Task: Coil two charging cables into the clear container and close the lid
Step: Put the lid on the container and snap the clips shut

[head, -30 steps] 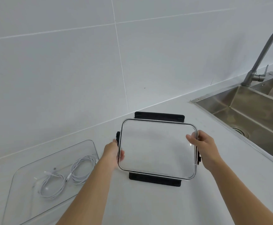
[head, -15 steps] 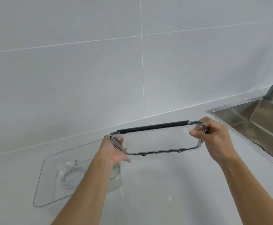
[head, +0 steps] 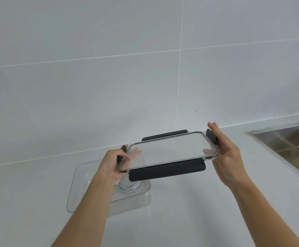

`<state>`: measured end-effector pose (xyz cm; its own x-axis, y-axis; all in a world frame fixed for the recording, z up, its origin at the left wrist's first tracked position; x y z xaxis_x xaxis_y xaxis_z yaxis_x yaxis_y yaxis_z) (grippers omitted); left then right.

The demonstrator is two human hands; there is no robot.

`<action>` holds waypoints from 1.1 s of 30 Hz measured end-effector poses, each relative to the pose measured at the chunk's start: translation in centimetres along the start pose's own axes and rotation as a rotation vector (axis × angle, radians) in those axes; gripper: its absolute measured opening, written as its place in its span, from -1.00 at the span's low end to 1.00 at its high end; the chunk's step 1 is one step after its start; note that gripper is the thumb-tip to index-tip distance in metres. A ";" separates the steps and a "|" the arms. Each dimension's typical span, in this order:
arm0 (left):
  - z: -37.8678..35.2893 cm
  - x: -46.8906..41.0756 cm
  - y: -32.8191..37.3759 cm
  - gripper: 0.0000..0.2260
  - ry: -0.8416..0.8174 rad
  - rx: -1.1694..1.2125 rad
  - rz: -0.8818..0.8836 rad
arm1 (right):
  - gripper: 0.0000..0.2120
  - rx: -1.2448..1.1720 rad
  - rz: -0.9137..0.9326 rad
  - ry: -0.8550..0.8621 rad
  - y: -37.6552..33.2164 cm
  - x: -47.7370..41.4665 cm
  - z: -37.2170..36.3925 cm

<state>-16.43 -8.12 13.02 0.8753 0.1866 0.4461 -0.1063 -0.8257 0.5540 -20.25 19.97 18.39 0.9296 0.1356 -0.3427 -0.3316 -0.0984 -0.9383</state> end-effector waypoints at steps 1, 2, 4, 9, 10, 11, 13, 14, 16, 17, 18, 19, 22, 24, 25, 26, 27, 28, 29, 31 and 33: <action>0.3 0.0 0.5 -0.75 -0.012 0.043 -0.020 | -0.23 -0.076 -0.032 0.040 0.5 0.0 -0.3; 0.8 0.1 1.1 -0.75 -0.020 0.087 -0.040 | -0.28 -0.156 -0.076 0.084 0.9 0.0 -0.6; 2.1 0.4 2.4 -0.73 -0.014 0.142 -0.085 | -0.41 -0.299 -0.185 0.149 1.8 0.1 -1.6; 4.1 1.7 4.9 -0.70 -0.049 0.168 -0.223 | -0.65 -0.572 -0.402 0.104 3.2 0.7 -5.3; 4.4 2.1 5.4 -0.69 -0.063 0.161 -0.244 | -0.70 -0.550 -0.461 0.084 3.5 0.9 -6.0; 4.8 2.5 5.9 -0.69 -0.071 0.148 -0.263 | -0.74 -0.492 -0.522 0.063 3.8 1.0 -6.7; 5.7 3.2 6.9 -0.71 -0.076 0.122 -0.289 | -0.83 -0.346 -0.600 0.017 4.5 1.3 -7.8; 6.2 3.3 7.2 -0.74 -0.078 0.113 -0.292 | -0.82 -0.293 -0.613 -0.003 4.7 1.5 -8.3; 7.0 3.8 7.7 -0.87 -0.094 0.112 -0.298 | -0.78 -0.219 -0.616 -0.023 5.1 1.7 -9.2; 7.4 4.1 7.9 -0.91 -0.094 0.137 -0.302 | -0.76 -0.183 -0.614 -0.021 5.2 1.9 -9.5; 8.0 4.3 8.2 -0.83 -0.089 0.170 -0.309 | -0.75 -0.154 -0.611 -0.019 5.3 2.0 -9.9; 8.6 4.3 8.5 -0.76 -0.082 0.203 -0.309 | -0.75 -0.135 -0.608 -0.017 5.4 2.1 -10.2; 10.1 4.4 9.3 -0.75 -0.081 0.221 -0.309 | -0.74 -0.119 -0.596 -0.030 5.5 2.3 -11.2; 11.0 4.4 9.8 -0.81 -0.083 0.246 -0.292 | -0.74 -0.119 -0.597 -0.050 5.5 2.4 -11.8; 11.4 4.4 9.9 -0.83 -0.093 0.263 -0.263 | -0.73 -0.120 -0.602 -0.064 5.6 2.6 -12.2; 11.5 4.5 9.8 -0.86 -0.115 0.286 -0.221 | -0.72 -0.121 -0.610 -0.083 5.6 2.7 -12.6; 11.5 4.5 9.7 -0.86 -0.144 0.314 -0.179 | -0.71 -0.117 -0.620 -0.107 5.6 2.9 -13.1; 11.6 4.5 9.5 -0.81 -0.168 0.338 -0.141 | -0.69 -0.114 -0.629 -0.128 5.8 3.1 -13.5; 11.8 4.4 9.3 -0.76 -0.177 0.354 -0.109 | -0.69 -0.112 -0.639 -0.144 5.9 3.3 -13.8; 12.4 4.3 9.0 -0.64 -0.170 0.344 -0.055 | -0.69 -0.105 -0.657 -0.157 6.3 3.6 -14.2; 12.8 4.4 8.9 -0.64 -0.171 0.287 -0.033 | -0.70 -0.090 -0.667 -0.169 6.6 3.9 -14.4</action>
<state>-7.51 -21.47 10.90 0.9453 0.1437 0.2930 0.0393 -0.9414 0.3350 -16.48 5.63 11.57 0.8898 0.3465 0.2970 0.3239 -0.0213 -0.9458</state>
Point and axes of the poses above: each hand's wrist, its own x-axis away from the middle knuckle, its own z-axis out of the back of the hand, y = z × x, the point moved 8 cm from there along -x, towards the middle knuckle, and after that the axes turned 12 degrees about x, right-handed, at the moved point
